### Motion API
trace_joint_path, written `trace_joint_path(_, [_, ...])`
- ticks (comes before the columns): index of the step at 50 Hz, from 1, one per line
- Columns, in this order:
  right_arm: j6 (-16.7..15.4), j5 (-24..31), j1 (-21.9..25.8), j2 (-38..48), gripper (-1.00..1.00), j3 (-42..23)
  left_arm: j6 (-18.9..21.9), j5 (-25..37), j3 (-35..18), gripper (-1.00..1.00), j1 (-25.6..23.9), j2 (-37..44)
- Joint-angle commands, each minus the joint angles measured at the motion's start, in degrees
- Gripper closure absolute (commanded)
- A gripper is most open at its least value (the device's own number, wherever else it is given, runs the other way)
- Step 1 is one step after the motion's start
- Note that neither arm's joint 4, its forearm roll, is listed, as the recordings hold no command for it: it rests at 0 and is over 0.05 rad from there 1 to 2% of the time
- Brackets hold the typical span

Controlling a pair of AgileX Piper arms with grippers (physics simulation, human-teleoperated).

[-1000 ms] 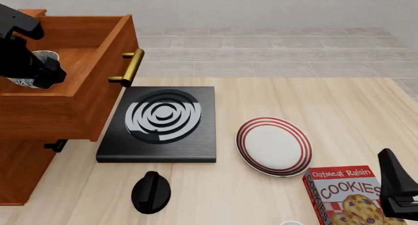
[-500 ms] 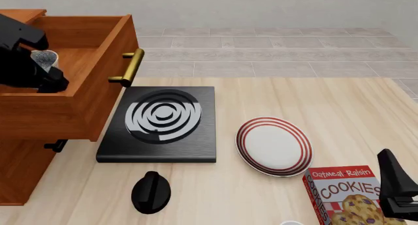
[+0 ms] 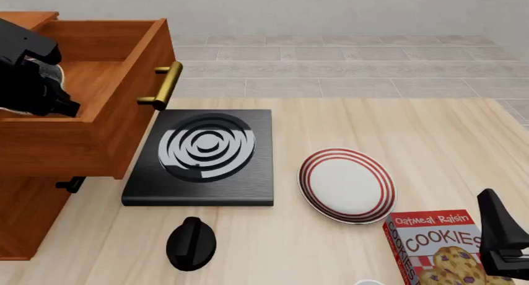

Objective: Pick the akita bowl in the top layer of the wooden cabinet and place it on the plate.

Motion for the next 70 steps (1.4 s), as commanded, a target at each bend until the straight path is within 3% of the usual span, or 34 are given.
trace_joint_path(1, [0.03, -0.01, 0.02, 0.0, -1.0, -0.02, 0.77, 0.06, 1.0, 1.0, -0.34, 0.32])
trace_joint_path(31, [0.11, -0.13, -0.09, -0.03, -1.0, -0.04, 0.18, 1.2, -3.79, 1.0, -3.15, -0.48])
trace_joint_path(55, [0.1, 0.15, -0.05, -0.09, -1.0, -0.45, -2.25, 4.96, -13.28, 1.0, -7.77, -1.42])
trace_joint_path(70, [0.2, 0.25, -0.05, -0.11, -1.0, -0.71, -3.37, 5.78, -15.2, 1.0, -10.36, -2.09])
